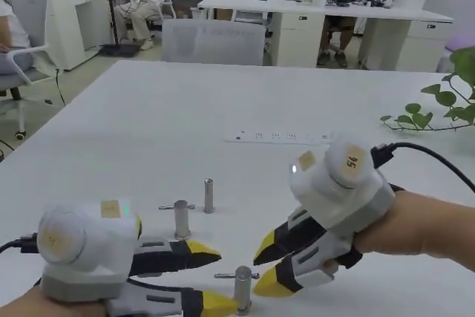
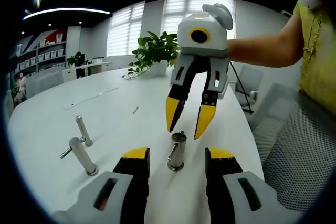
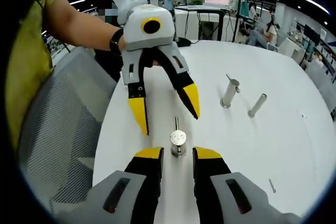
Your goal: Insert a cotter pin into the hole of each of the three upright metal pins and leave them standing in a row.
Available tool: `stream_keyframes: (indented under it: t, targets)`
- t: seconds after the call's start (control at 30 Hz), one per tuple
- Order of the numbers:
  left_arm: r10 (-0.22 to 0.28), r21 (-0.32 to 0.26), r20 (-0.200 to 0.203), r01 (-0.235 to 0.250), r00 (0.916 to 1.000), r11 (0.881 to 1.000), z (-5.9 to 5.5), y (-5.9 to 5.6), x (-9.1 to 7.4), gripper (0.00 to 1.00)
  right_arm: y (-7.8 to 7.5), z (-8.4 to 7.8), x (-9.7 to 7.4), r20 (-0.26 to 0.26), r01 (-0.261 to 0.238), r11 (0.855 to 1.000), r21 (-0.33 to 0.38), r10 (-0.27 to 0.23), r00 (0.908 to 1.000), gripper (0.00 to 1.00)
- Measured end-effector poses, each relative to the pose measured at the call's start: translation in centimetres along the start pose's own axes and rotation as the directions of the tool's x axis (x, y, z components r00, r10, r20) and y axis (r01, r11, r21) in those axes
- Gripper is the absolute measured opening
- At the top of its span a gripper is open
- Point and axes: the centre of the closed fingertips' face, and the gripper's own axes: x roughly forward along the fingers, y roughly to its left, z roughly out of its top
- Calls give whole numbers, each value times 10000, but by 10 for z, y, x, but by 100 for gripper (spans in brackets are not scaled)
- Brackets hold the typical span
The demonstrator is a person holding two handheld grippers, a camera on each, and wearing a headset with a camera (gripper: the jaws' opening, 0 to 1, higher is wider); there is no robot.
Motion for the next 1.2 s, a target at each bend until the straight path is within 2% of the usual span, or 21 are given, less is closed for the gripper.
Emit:
stream_keyframes:
  t: [0.17, 0.2, 0.27, 0.4, 0.47, 0.77, 0.87, 0.9, 0.97, 1.03, 1.2]
  targets:
    - [302, -73, 357, -299, 9989, 9995, 8, -1, -14, 41, -1, 1, 6, 643, 0, 9999, 161, -10, 9979, 25]
    - [282, -109, 405, -278, 9988, 9996, 9, -3, -17, 41, -1, 2, 8, 846, -93, 9995, 297, 68, 9964, 25]
    - [398, -83, 486, -395, 9980, 9992, 12, -4, -21, 41, -3, 4, 9, 1186, 27, 9997, 245, -56, 9929, 25]
    - [512, -152, 675, -503, 9964, 9986, 18, -10, -28, 41, 0, 3, 12, 1523, -200, 9988, 454, 129, 9882, 25]
    - [546, -192, 795, -533, 9953, 9984, 23, -14, -31, 42, -2, 3, 13, 1664, 8, 9996, 270, -53, 9860, 24]
    - [957, -280, 799, -937, 9922, 9952, 29, -14, -42, 40, -1, 5, 25, 2341, -59, 9992, 402, -37, 9722, 19]
    - [1034, -358, 751, -1010, 9918, 9942, 28, -13, -44, 39, -2, 7, 26, 2557, -49, 9989, 464, -72, 9667, 19]
    - [1079, -368, 721, -1054, 9915, 9937, 28, -13, -44, 39, -2, 8, 26, 2724, -151, 9981, 596, -17, 9622, 19]
    - [1112, -407, 696, -1085, 9914, 9933, 27, -13, -44, 38, -5, 9, 26, 2826, 38, 9983, 585, -202, 9590, 19]
    - [1138, -428, 679, -1110, 9912, 9929, 26, -13, -45, 38, -5, 9, 26, 3028, -146, 9966, 808, -105, 9530, 19]
    - [1218, -514, 585, -1189, 9908, 9916, 24, -13, -43, 36, -5, 12, 26, 3300, -148, 9961, 865, -146, 9439, 18]
